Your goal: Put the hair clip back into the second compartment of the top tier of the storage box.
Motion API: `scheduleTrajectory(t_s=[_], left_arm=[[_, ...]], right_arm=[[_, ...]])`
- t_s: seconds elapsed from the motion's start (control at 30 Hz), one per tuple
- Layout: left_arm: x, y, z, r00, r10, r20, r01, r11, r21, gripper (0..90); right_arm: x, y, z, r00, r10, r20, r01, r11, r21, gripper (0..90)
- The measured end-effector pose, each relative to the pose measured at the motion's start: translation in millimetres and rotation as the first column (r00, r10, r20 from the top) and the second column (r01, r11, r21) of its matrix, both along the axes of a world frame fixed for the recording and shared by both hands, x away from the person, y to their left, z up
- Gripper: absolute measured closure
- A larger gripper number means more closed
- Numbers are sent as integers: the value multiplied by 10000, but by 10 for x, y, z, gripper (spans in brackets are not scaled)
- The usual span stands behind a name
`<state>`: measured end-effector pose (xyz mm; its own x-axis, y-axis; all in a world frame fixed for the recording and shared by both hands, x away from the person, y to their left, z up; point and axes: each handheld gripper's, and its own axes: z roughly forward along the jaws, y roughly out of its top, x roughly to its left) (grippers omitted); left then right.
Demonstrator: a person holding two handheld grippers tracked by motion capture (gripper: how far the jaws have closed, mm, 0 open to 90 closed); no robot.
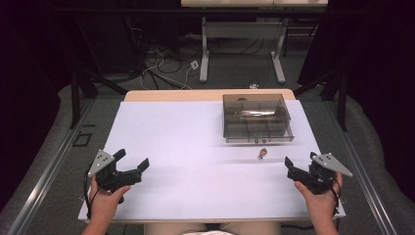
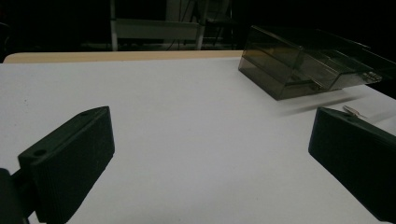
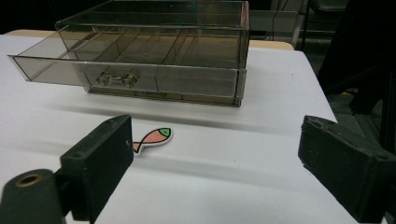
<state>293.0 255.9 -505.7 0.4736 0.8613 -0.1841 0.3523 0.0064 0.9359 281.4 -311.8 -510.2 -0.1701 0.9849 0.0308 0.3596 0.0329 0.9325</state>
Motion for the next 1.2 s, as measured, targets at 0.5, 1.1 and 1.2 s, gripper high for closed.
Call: scheduleTrajectory(t_s=[0.5, 1.1, 1.2], left_arm=[[-26, -17, -22, 9998, 172, -138, -171, 9998, 33, 3], [-36, -67, -30, 9999, 82, -131, -79, 9997, 215, 4], [-33, -81, -35, 9999, 42, -156, -38, 9997, 253, 5]], right_arm=[[41, 136, -42, 9994, 267, -231, -274, 9991, -331, 168], [114, 330, -60, 9946, 925, -476, -937, 9953, -241, 254], [141, 361, -59, 9935, 925, -666, -943, 9952, -242, 254]])
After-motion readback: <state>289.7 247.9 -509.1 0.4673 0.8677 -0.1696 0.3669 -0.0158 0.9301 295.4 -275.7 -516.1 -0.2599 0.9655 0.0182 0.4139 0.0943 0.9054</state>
